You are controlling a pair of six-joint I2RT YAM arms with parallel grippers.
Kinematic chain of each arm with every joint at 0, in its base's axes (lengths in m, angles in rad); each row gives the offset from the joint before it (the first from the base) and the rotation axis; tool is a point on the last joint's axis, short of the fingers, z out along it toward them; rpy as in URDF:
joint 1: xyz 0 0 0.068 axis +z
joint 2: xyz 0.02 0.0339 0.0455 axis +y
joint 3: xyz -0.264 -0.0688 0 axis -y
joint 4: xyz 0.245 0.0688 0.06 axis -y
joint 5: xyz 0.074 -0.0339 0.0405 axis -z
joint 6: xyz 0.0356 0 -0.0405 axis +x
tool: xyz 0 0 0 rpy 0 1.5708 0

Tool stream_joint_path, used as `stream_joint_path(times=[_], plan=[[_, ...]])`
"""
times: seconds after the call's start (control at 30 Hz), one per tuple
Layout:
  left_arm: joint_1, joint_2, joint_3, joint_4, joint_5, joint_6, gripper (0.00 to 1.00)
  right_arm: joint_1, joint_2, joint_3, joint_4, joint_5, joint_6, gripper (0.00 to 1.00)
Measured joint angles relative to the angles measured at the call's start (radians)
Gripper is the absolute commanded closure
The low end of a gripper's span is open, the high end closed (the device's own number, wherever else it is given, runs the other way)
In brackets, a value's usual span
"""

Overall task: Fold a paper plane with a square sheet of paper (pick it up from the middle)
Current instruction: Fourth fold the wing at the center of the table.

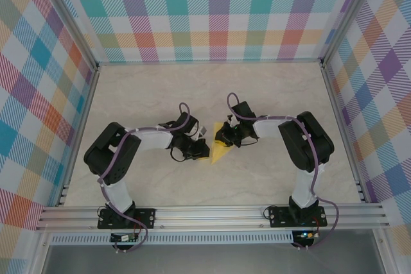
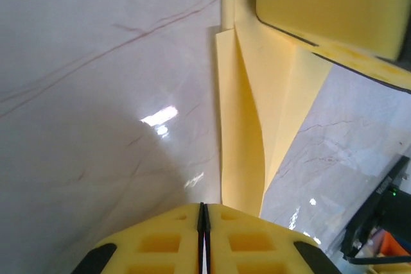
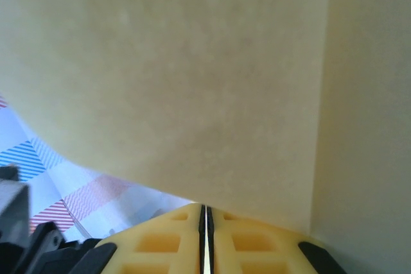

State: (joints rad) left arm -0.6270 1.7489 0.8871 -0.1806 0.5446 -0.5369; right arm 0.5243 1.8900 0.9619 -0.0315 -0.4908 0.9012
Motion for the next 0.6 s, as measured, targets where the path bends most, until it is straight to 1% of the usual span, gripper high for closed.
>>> stream_joint_path(times=[0.1, 0.23, 0.4, 0.6], plan=[[0.0, -0.083, -0.011, -0.001, -0.053, -0.032, 0.89, 0.0, 0.0, 0.0, 0.0, 0.0, 0.0, 0.87], [0.0, -0.134, -0.014, 0.06, -0.055, -0.079, 0.89, 0.0, 0.001, 0.0, 0.0, 0.0, 0.0, 0.87], [-0.01, -0.122, -0.021, 0.168, -0.013, -0.138, 0.89, 0.0, 0.002, 0.0, -0.002, 0.0, 0.0, 0.87], [-0.034, -0.032, -0.023, 0.315, 0.045, -0.207, 0.88, 0.0, 0.002, 0.0, -0.002, -0.001, 0.0, 0.88]])
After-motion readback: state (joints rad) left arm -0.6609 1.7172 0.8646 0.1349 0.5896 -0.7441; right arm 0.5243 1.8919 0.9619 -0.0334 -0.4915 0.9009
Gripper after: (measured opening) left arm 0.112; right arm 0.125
